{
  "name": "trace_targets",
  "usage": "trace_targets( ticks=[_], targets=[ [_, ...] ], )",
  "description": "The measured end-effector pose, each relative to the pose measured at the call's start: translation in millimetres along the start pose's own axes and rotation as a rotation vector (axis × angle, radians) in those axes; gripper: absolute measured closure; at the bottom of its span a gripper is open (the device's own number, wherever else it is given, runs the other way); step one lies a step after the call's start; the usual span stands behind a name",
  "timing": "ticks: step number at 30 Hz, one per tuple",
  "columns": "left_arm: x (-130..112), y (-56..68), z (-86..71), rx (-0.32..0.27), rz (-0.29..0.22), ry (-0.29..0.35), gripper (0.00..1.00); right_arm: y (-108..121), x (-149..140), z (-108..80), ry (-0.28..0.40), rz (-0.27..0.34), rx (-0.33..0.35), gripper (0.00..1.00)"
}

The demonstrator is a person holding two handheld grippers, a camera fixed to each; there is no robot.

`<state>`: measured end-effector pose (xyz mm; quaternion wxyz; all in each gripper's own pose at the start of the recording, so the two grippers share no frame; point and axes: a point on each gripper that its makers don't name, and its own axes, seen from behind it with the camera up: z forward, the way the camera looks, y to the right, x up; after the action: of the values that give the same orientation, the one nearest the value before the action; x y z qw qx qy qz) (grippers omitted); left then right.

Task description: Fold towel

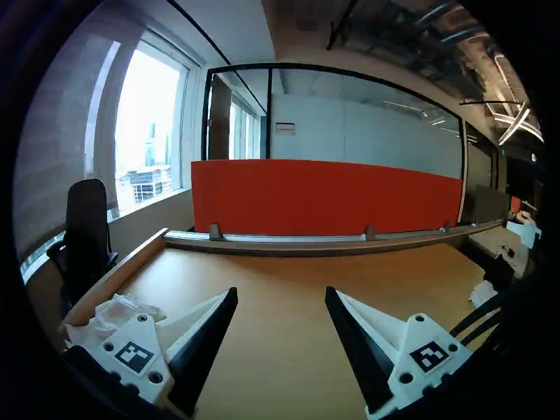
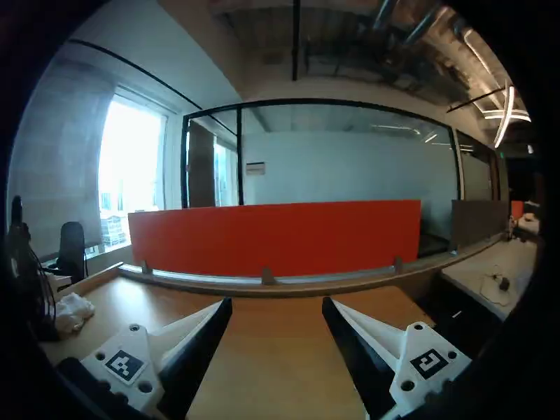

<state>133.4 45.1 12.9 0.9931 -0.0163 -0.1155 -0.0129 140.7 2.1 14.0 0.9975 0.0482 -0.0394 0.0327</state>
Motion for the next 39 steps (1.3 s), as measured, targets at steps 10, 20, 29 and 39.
trace_targets(
  ticks=[10, 20, 29, 39],
  targets=[
    [6, -3.4, -1.8, 0.004, -0.028, 0.031, 0.07, -24, 2, 3.7, 0.006, 0.001, 0.008, 0.01],
    [5, -5.6, -0.1, 0.002, -0.027, 0.061, 0.07, -23, 9, 0.0, -0.001, -0.015, -0.017, 0.0],
    [1, -13.6, 2.2, 0.007, 0.009, 0.083, 0.07, -27, 8, -5.2, -0.025, -0.014, -0.039, 0.0],
    [-18, -22.1, 5.1, 0.012, 0.034, 0.133, 0.07, -32, 8, -14.1, -0.014, -0.004, -0.056, 0.01]
  ],
)
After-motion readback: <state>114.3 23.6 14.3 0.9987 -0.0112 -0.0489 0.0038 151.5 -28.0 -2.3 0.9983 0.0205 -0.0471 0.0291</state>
